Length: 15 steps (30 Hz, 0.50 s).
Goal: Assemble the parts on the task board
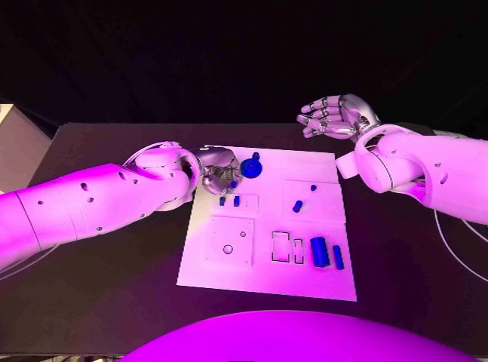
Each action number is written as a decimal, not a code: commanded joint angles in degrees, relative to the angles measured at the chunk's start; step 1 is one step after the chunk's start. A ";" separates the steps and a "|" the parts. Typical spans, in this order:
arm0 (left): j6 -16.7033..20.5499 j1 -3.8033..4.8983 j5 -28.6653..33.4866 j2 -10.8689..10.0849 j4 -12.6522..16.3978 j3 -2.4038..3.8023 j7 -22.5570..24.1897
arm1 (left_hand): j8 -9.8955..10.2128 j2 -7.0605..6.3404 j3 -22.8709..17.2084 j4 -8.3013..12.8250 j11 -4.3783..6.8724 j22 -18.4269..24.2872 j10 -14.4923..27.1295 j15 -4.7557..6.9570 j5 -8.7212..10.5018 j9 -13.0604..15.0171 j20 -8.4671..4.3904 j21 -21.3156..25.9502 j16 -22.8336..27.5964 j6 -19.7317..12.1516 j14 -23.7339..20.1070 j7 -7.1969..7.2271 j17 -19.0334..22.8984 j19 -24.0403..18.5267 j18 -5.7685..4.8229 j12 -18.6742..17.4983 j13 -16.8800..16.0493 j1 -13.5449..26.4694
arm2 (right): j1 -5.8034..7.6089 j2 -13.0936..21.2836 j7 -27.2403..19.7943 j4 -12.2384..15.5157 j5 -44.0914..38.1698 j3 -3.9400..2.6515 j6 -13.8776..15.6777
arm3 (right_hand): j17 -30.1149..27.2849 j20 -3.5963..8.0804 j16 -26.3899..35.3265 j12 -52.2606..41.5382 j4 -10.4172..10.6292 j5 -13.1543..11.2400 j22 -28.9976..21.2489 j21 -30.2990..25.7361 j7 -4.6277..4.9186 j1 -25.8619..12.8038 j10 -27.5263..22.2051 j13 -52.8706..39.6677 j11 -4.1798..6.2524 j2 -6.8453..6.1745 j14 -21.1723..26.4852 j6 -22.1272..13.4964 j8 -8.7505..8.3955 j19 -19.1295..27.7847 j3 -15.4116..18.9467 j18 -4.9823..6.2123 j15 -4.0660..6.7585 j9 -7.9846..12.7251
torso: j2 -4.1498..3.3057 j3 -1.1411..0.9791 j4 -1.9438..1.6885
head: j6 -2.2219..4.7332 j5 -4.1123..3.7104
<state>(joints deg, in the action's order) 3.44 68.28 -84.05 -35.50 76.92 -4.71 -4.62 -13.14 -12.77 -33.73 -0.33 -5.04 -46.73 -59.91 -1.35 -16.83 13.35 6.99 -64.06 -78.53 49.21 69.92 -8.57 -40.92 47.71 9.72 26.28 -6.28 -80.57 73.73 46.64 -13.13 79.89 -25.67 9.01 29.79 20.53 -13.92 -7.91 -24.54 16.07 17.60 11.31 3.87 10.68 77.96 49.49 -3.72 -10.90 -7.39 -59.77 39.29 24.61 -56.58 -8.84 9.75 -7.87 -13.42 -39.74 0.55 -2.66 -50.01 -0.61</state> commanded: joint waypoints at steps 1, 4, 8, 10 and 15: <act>-0.92 -0.05 0.17 -0.07 -0.19 0.02 -0.81 | 0.45 -0.20 0.17 -0.19 0.00 0.11 0.53 0.03 0.17 -0.12 0.35 0.43 -0.33 -0.57 -0.49 0.11 0.08 0.15 0.83 -0.22 -0.11 0.67 | -0.02 0.14 0.31 0.01 -0.79 0.00 -1.23 | -0.26 -0.37 0.53 0.43 -0.32 -0.95 -0.41 -0.05 4.12 0.43 0.20 0.05 -0.18 -0.27 -0.08 0.43 -0.22 0.17 -0.56 0.73 -0.25 0.13 | 0.03 0.01 -0.01 | 0.01 -0.02; -0.58 -0.05 0.12 -0.34 -0.33 0.12 -1.03 | 1.94 -0.29 0.46 -0.33 -0.06 0.37 0.94 -0.03 0.14 -0.82 0.42 0.78 -0.46 -2.93 -0.63 0.94 0.24 0.30 0.84 -0.33 -0.40 0.69 | -0.02 0.33 0.83 -0.09 -1.62 0.00 -2.32 | -0.64 -0.29 0.60 0.69 -1.39 -2.74 -1.01 0.21 3.85 2.03 0.51 0.05 0.01 -0.46 -0.70 1.04 0.00 -0.20 -1.31 0.80 -0.07 0.31 | 0.01 0.01 -0.01 | 0.01 -0.03; -0.13 -0.05 0.06 -0.94 -0.25 0.30 -1.23 | 3.09 -0.25 0.89 -0.42 -0.13 0.52 1.20 -0.08 0.12 -1.42 0.46 0.98 -0.53 -4.98 -0.77 1.73 0.52 0.43 0.84 -0.38 -0.61 0.54 | -0.02 0.71 1.37 -0.18 -3.72 0.00 -3.80 | -0.56 0.66 -0.51 1.29 -2.75 -4.73 -1.30 1.44 3.10 3.88 1.62 0.09 0.74 -0.96 -3.84 2.50 -0.04 -2.77 -2.39 0.87 0.87 0.69 | 0.01 0.01 -0.01 | 0.01 -0.07; 0.22 -0.04 0.03 -1.43 -0.12 0.42 -1.35 | 3.21 -0.25 0.96 -0.42 -0.13 0.54 1.22 -0.09 0.12 -1.50 0.46 1.00 -0.57 -5.26 -0.72 1.80 0.38 0.44 0.84 -0.39 -0.64 0.51 | -0.02 1.02 1.70 -0.16 -5.38 0.00 -4.70 | -0.38 1.29 -1.13 1.84 -3.30 -5.06 -1.36 2.20 2.69 4.58 2.21 0.11 1.15 -1.24 -5.59 3.40 -0.27 -4.34 -3.17 0.85 1.46 0.97 | 0.05 0.01 -0.03 | 0.01 -0.03; 1.09 -0.03 0.06 -2.26 0.02 0.75 -1.32 | 3.26 -0.28 1.07 -0.41 -0.19 0.57 1.45 -0.11 0.09 -1.49 0.47 1.03 -0.50 -5.14 -0.91 1.87 0.79 0.47 0.84 -0.49 -0.65 0.43 | -0.03 1.66 2.62 -0.17 -9.33 0.00 -6.86 | 1.05 3.73 -3.64 3.58 -4.83 -5.42 -0.52 5.56 1.49 6.68 4.95 0.16 2.56 -2.36 -11.82 6.24 -1.64 -9.77 -6.56 0.81 3.66 1.92 | 0.06 0.01 -0.09 | 0.01 -0.10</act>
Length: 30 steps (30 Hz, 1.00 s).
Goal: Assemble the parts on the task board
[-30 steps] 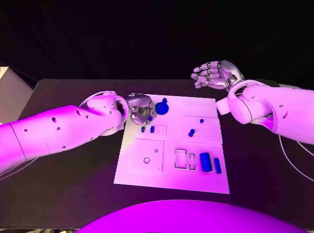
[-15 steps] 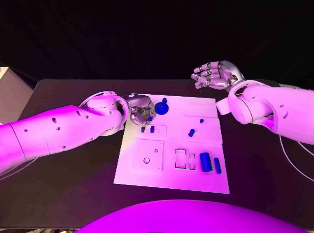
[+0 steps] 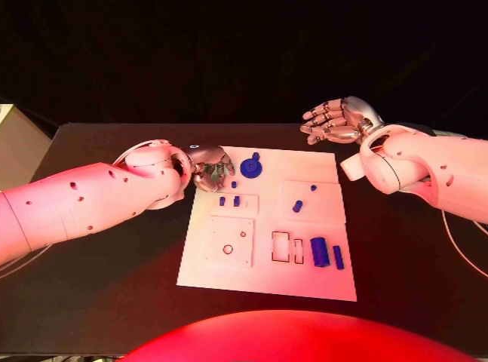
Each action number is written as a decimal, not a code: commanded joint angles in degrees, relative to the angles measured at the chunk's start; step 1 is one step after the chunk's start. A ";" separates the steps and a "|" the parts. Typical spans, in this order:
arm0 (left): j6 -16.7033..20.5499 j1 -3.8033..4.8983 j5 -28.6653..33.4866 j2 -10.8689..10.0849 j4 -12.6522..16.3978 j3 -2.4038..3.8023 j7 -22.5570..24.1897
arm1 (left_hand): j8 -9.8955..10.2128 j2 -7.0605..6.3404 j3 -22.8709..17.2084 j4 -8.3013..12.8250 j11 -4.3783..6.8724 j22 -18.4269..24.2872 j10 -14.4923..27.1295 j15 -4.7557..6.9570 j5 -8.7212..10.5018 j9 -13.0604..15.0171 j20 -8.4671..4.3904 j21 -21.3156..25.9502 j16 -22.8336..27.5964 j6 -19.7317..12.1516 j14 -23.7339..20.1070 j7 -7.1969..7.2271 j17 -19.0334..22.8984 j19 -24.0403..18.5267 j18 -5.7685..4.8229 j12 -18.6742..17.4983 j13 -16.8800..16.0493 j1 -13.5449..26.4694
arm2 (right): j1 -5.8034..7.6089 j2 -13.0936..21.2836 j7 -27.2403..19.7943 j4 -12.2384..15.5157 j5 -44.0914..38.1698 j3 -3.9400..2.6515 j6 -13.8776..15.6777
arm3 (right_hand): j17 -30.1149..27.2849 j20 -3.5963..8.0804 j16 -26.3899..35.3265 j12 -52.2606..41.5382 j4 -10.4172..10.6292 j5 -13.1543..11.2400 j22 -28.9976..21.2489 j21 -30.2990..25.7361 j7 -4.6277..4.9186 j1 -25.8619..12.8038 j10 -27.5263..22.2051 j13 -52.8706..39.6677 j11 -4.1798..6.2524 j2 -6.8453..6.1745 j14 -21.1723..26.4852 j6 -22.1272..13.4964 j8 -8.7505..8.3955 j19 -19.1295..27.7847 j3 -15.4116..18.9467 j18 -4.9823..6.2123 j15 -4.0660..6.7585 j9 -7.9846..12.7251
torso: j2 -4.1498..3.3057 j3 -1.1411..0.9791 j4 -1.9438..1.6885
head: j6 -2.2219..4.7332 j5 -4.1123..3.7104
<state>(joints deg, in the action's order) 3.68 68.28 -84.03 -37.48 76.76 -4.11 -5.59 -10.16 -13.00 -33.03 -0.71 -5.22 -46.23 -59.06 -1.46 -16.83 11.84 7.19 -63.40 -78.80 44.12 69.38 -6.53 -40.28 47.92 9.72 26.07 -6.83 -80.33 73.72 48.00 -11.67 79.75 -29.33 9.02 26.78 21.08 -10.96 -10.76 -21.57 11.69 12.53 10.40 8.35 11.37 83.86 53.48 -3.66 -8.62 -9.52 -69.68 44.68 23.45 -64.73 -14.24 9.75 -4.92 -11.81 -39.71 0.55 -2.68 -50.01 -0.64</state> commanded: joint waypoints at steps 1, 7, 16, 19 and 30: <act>0.98 -0.03 0.10 -0.42 0.19 0.21 -0.30 | 0.07 0.04 0.37 -0.05 -0.17 0.10 1.09 -0.10 0.05 0.14 0.29 0.44 0.05 0.61 -0.90 -0.35 1.12 0.25 0.83 -0.52 -0.05 0.08 | -0.02 0.41 1.39 -0.05 -6.69 -0.01 -4.27 | 1.13 1.62 -1.74 1.15 -0.85 -0.42 0.99 2.41 0.48 1.15 1.90 0.11 0.66 -0.53 -3.94 1.72 -0.80 -3.33 -2.16 0.78 1.38 0.51 | 0.03 0.03 -0.06 | 0.01 -0.06; 3.93 -0.03 2.99 -1.91 0.39 0.70 0.93 | -2.21 0.42 -0.80 0.34 -0.71 0.09 2.09 -0.47 -0.01 0.78 0.55 0.49 2.70 5.35 -4.81 -2.34 8.67 0.00 0.86 -1.16 -0.01 -0.99 | -0.03 1.64 3.31 0.09 -15.85 0.00 -7.40 | 7.55 5.78 -9.98 6.02 -2.83 -0.14 7.01 12.14 -1.11 0.30 9.14 0.07 2.67 -2.42 -14.05 7.35 -3.34 -10.03 -7.66 0.40 4.31 1.43 | 0.00 0.09 0.06 | 0.01 -0.12; 7.43 0.00 37.87 -7.09 2.61 1.69 12.59 | -5.20 1.34 -1.83 0.60 -1.38 -0.08 1.78 -1.07 0.14 1.55 1.01 1.08 9.60 9.48 -9.40 -4.13 16.74 -2.96 0.78 0.44 -0.80 -0.17 | -0.18 4.56 7.80 2.00 -35.30 0.21 -8.49 | 27.22 6.85 -36.58 12.96 -6.69 -0.46 29.33 36.17 -2.37 -2.96 16.07 -0.33 4.14 -4.43 -16.08 11.53 -6.23 -12.34 -15.52 -1.46 5.55 0.93 | 0.03 0.01 0.15 | 0.01 -1.91; 5.47 0.00 49.79 -8.95 3.81 1.78 16.94 | -5.43 0.91 0.69 -1.05 -1.50 2.18 2.47 -1.38 0.31 1.64 1.64 4.66 12.13 8.80 -10.78 -4.08 17.99 -3.95 0.79 0.91 -1.04 2.13 | -0.42 5.38 10.23 3.10 -42.21 0.36 -7.87 | 32.84 6.52 -43.69 14.05 -7.36 -0.85 36.25 42.73 -2.47 -3.84 16.72 -0.41 4.20 -4.76 -15.98 11.74 -6.68 -12.93 -16.40 -2.28 5.61 0.57 | 0.06 0.05 0.15 | 0.01 -2.54; 0.38 -0.08 71.31 -13.92 8.32 1.85 25.75 | -6.16 0.86 3.90 -2.76 -1.57 6.29 2.96 -1.60 0.29 1.92 2.16 10.46 15.34 8.14 -12.31 -3.91 19.48 -3.21 0.80 1.43 -1.24 2.86 | -3.00 6.86 18.34 7.43 -58.98 0.75 -7.59 | 39.40 5.82 -52.42 16.64 -7.29 -2.00 44.37 50.27 -2.40 -6.36 16.24 -0.29 3.78 -6.27 -15.85 11.83 -7.80 -13.37 -17.06 -3.08 5.20 -0.09 | 0.05 0.10 0.02 | 0.24 -3.93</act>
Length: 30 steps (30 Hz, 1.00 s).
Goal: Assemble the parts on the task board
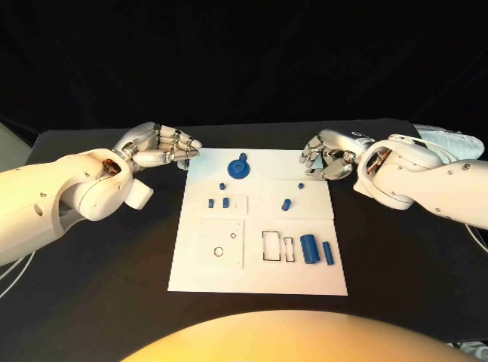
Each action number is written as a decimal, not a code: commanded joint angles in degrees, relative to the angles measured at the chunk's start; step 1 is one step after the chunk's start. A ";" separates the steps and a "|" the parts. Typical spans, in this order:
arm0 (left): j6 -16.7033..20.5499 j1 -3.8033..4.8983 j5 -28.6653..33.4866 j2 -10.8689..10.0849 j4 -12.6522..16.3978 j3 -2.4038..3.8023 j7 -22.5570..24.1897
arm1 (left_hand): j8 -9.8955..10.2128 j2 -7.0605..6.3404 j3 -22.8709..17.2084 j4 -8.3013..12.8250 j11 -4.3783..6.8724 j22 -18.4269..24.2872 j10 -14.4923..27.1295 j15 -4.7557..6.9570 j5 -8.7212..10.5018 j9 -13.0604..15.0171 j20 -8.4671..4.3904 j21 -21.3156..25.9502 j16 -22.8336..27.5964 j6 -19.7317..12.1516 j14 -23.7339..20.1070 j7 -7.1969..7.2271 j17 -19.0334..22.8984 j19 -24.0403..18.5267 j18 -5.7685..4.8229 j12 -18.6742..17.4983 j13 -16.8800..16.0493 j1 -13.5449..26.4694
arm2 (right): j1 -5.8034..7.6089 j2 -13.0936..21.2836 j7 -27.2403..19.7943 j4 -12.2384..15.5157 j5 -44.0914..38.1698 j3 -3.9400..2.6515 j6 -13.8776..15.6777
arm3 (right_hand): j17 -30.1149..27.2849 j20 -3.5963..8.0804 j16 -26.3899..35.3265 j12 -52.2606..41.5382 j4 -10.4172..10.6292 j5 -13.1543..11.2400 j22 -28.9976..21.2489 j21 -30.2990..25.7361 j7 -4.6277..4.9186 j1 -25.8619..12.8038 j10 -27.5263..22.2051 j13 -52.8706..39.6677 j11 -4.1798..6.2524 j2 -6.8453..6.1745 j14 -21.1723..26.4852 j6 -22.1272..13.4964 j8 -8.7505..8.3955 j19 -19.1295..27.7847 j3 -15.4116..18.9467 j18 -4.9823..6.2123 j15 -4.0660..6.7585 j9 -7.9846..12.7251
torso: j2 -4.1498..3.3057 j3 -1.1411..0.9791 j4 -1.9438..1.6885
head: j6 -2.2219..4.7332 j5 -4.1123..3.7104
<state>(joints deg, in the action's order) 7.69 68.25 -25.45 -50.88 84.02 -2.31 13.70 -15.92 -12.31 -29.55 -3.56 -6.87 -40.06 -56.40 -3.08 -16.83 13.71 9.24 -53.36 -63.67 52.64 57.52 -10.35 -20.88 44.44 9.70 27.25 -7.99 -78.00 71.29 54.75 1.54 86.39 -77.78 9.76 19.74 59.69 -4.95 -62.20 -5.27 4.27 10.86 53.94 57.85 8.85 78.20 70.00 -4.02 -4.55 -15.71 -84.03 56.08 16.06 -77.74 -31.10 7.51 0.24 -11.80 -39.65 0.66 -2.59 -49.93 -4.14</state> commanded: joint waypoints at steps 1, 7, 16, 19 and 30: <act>-3.99 -0.08 13.26 -0.75 1.33 0.05 6.81 | -0.40 0.17 0.43 0.08 0.07 0.15 0.30 0.02 0.29 0.06 0.11 0.45 0.22 -0.38 -0.44 -0.10 0.09 0.30 0.82 0.26 -0.09 0.53 | -0.79 0.13 5.59 1.02 -11.20 0.02 -0.55 | 1.35 -0.23 -1.67 0.50 0.17 -0.39 1.55 1.43 0.10 -0.85 -0.35 0.08 -0.30 -0.19 -1.58 0.46 -0.47 -0.50 -0.17 -0.93 0.02 -0.15 | -0.04 -0.01 -0.10 | 0.19 -0.57; -6.63 -0.15 15.16 -1.79 2.52 0.03 8.63 | -0.56 -1.09 4.42 -2.61 -0.10 3.02 1.10 -0.28 4.58 0.09 0.50 4.24 0.73 -1.40 -0.40 -0.14 0.21 1.88 0.80 0.40 -0.22 2.59 | -2.01 0.23 7.62 2.37 -13.85 0.09 -0.75 | 3.21 -0.42 -4.06 1.09 0.15 -0.44 3.86 3.56 0.29 -1.37 -0.68 0.07 -0.48 -0.75 -1.77 0.21 -0.95 -0.91 0.21 -1.23 -0.15 -0.29 | -0.07 0.03 -0.09 | 0.23 -0.93; -6.65 -0.18 16.32 -2.25 2.99 0.02 9.52 | -0.60 -0.89 4.83 -2.92 -0.15 3.61 1.23 -0.31 4.77 0.08 0.50 4.98 0.84 -1.61 -0.43 -0.22 0.22 2.40 0.81 0.51 -0.29 2.13 | -3.42 -0.59 8.50 3.45 -14.63 0.23 -0.50 | 4.82 -0.72 -6.28 1.48 -0.17 0.28 5.68 5.21 0.58 -1.58 -1.31 0.06 -0.78 -0.83 -1.84 -0.24 -1.64 -1.03 0.89 -1.43 -0.44 -0.40 | -0.13 -0.12 -0.16 | 0.58 -0.52; -6.57 -0.19 16.49 -2.34 2.99 0.02 9.62 | -0.61 -0.77 4.86 -2.95 -0.17 3.76 1.29 -0.32 4.72 0.08 0.50 5.17 0.87 -1.66 -0.44 -0.25 0.23 2.54 0.81 0.53 -0.30 1.89 | -3.77 -0.77 8.67 3.97 -14.69 0.26 -0.62 | 5.51 -0.77 -7.09 1.39 -0.22 0.49 6.81 6.23 0.53 -1.55 -1.19 0.01 -0.75 -0.69 -1.94 -0.05 -1.64 -1.34 0.90 -1.61 -0.45 -0.50 | -0.12 -0.13 -0.17 | 0.55 -0.38; -6.45 -0.20 16.69 -2.57 2.71 0.01 9.42 | -0.78 -0.37 4.83 -2.95 -0.17 4.19 1.36 -0.30 4.60 0.12 0.46 5.71 1.02 -1.59 -0.50 -0.26 0.26 2.99 0.81 0.62 -0.35 1.03 | -4.38 -0.80 9.08 4.31 -14.74 0.34 -1.24 | 7.15 -0.74 -9.36 1.06 -0.60 1.59 9.92 9.06 0.26 -1.05 -0.01 -0.24 -0.44 -0.38 -2.02 1.02 -1.48 -2.00 0.09 -2.02 -0.27 -1.03 | -0.10 -0.08 -0.09 | 0.50 -0.31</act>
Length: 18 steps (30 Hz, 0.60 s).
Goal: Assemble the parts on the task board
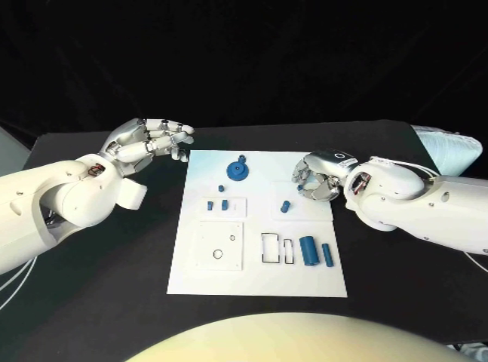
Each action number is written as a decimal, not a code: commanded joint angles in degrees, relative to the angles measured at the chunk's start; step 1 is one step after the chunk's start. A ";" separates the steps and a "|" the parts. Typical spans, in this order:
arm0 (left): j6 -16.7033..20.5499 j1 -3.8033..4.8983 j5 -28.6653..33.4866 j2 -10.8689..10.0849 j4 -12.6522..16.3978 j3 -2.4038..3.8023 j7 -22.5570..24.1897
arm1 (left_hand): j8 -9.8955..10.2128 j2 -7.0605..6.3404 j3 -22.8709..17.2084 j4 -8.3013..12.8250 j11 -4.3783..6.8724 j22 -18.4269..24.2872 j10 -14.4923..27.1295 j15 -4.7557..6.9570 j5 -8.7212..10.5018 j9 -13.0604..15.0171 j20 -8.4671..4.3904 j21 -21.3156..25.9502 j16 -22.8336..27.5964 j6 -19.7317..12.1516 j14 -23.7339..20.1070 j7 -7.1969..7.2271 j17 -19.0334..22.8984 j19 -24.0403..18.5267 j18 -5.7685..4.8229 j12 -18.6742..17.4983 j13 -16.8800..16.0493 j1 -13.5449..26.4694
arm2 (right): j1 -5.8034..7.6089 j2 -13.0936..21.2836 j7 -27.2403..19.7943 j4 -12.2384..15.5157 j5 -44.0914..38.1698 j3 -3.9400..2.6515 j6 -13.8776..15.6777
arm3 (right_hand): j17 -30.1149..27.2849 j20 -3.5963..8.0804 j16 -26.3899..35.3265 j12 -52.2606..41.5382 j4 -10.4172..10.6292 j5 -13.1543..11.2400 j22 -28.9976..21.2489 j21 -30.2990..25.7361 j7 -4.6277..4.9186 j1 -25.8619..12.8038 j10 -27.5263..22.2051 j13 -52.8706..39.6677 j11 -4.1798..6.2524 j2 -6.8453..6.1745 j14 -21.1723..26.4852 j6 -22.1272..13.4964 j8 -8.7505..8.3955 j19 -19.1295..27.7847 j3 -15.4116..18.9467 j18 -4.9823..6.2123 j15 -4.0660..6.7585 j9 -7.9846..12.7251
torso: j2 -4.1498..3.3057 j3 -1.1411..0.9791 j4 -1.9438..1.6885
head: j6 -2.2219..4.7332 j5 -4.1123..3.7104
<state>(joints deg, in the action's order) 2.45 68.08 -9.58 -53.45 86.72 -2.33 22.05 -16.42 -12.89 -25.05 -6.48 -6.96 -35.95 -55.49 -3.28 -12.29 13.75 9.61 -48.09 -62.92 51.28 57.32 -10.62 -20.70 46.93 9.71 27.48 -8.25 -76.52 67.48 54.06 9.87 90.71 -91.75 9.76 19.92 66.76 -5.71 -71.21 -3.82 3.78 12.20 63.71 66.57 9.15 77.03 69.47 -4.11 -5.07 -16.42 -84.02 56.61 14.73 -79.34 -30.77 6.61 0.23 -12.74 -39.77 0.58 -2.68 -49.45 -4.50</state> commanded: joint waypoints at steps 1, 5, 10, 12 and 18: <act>-1.21 -0.03 0.82 0.00 -0.01 0.03 1.03 | -0.29 0.22 0.33 -0.03 -0.07 0.08 0.45 -0.10 0.06 0.08 0.08 0.44 0.28 -0.23 -0.30 0.02 0.08 0.50 0.81 0.39 -0.10 -0.46 | -0.61 -0.16 0.77 -0.01 -0.78 0.35 -1.38 | 0.19 0.03 -0.52 -0.43 -0.12 0.27 0.53 0.69 -0.11 0.14 0.67 -0.18 0.12 0.41 -2.02 0.63 -0.11 -0.49 -0.39 -1.18 -0.23 -0.15 | 0.02 -0.02 -0.01 | 0.05 0.09; -1.18 -0.03 0.84 -0.02 -0.11 0.03 0.83 | -0.33 0.44 0.24 -0.02 -0.07 0.23 0.48 -0.09 0.05 0.08 0.06 0.63 0.35 -0.25 -0.32 0.00 0.10 0.67 0.81 0.40 -0.10 -0.84 | -0.78 -0.41 1.11 -0.14 -0.93 0.36 -1.34 | 0.87 0.30 -1.68 -0.71 -0.48 -2.50 2.48 2.40 -0.66 1.00 2.10 -0.41 0.66 1.70 -1.99 2.00 0.38 -0.78 -2.56 -1.43 0.17 -0.77 | 0.00 -0.06 -0.05 | 0.07 0.15; -1.23 -0.03 0.84 -0.08 -0.17 0.02 0.52 | -0.32 0.48 0.22 0.00 -0.09 0.29 0.51 -0.09 0.05 0.07 0.04 0.70 0.38 -0.30 -0.33 -0.03 0.11 0.74 0.81 0.40 -0.10 -0.98 | -0.90 -0.63 2.07 -0.48 -2.08 0.37 -2.11 | 1.59 0.88 -2.88 -1.43 -1.72 -4.27 5.25 4.85 -1.51 2.15 4.52 -1.18 1.60 3.32 -2.09 4.29 1.60 -1.50 -4.71 -1.87 0.88 -1.81 | -0.01 0.00 0.00 | -0.01 0.05; -1.25 -0.03 0.84 -0.10 -0.18 0.02 0.40 | -0.32 0.48 0.22 0.00 -0.09 0.29 0.51 -0.09 0.05 0.07 0.04 0.70 0.38 -0.30 -0.33 -0.03 0.11 0.74 0.81 0.40 -0.10 -0.98 | -0.98 -0.71 2.46 -0.55 -2.58 0.38 -2.64 | 1.76 1.09 -3.22 -1.61 -2.24 -4.62 6.11 5.60 -1.77 2.30 5.23 -1.52 1.87 3.61 -2.13 4.97 2.00 -1.72 -5.11 -2.02 1.11 -2.17 | -0.03 0.00 0.03 | -0.07 0.00; -1.26 -0.03 0.83 -0.12 -0.20 0.02 0.18 | -0.28 0.53 0.21 0.00 -0.12 0.36 0.57 -0.10 0.05 0.05 0.03 0.78 0.41 -0.40 -0.33 -0.09 0.12 0.82 0.81 0.38 -0.09 -1.11 | -1.49 -0.99 3.26 -0.29 -3.78 0.40 -3.36 | 2.03 1.51 -3.82 -2.04 -3.14 -4.69 7.70 6.97 -2.32 2.25 6.72 -2.36 2.51 4.26 -2.18 6.49 2.95 -2.15 -5.36 -2.29 1.61 -3.02 | 0.00 -0.06 0.02 | -0.16 -0.09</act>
<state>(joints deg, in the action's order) 2.37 68.07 -9.13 -53.57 86.48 -2.35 21.93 -16.41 -12.44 -25.05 -6.47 -7.17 -35.64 -55.28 -3.28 -12.29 13.74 9.53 -47.62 -62.71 51.28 57.32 -10.62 -20.66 47.42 9.70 27.68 -8.29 -76.98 66.93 53.17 11.40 90.54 -93.92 9.51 20.40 68.75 -4.19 -74.83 -5.54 0.86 7.61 71.34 73.34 6.73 78.93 73.89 -5.30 -4.57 -13.00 -83.94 62.70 17.52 -81.27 -36.08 4.82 1.55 -15.69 -39.76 0.55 -2.68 -49.58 -4.55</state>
